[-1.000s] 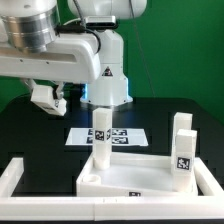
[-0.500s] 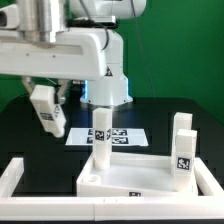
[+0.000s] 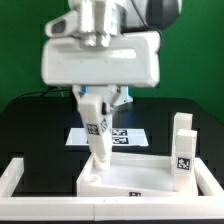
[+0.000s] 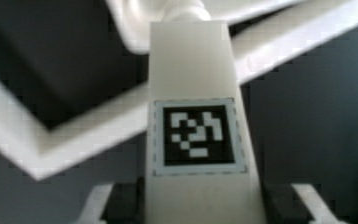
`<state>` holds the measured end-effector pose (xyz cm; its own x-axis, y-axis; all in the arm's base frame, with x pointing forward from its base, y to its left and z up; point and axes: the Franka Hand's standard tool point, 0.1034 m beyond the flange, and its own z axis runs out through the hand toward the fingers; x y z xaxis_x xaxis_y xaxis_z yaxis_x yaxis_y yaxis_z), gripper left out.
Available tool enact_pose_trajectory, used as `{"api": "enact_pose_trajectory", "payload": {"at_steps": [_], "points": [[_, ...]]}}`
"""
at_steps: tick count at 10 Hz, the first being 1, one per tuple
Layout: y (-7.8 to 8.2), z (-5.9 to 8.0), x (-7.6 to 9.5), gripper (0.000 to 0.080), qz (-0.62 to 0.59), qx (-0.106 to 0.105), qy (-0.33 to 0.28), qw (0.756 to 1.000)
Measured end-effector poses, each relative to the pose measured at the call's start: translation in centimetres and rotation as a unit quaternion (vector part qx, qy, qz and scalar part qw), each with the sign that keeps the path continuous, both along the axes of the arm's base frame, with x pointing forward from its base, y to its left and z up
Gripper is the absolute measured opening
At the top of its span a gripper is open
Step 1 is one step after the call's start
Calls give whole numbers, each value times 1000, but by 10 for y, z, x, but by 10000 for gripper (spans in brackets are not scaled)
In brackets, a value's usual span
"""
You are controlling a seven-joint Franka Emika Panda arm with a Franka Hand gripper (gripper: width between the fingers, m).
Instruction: Assemble desk
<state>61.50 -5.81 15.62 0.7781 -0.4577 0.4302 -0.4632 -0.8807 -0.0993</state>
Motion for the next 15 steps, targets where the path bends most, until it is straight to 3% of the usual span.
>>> {"api": "enact_pose_trajectory", "payload": {"at_steps": [1,2,4,5,8,15], "points": [[2,-4,-2,288,-1,-9,-22,1000],[4,-10,-5,288,0,-10,-18,1000],[-1,-29,-16,288,14,-34,-6,999],[-8,-25,-16,288,16,-38,-6,999],[-7,-28,-17,288,19,-42,-2,999],[-9,-45,-13,288,31,-62,-2,998]]}}
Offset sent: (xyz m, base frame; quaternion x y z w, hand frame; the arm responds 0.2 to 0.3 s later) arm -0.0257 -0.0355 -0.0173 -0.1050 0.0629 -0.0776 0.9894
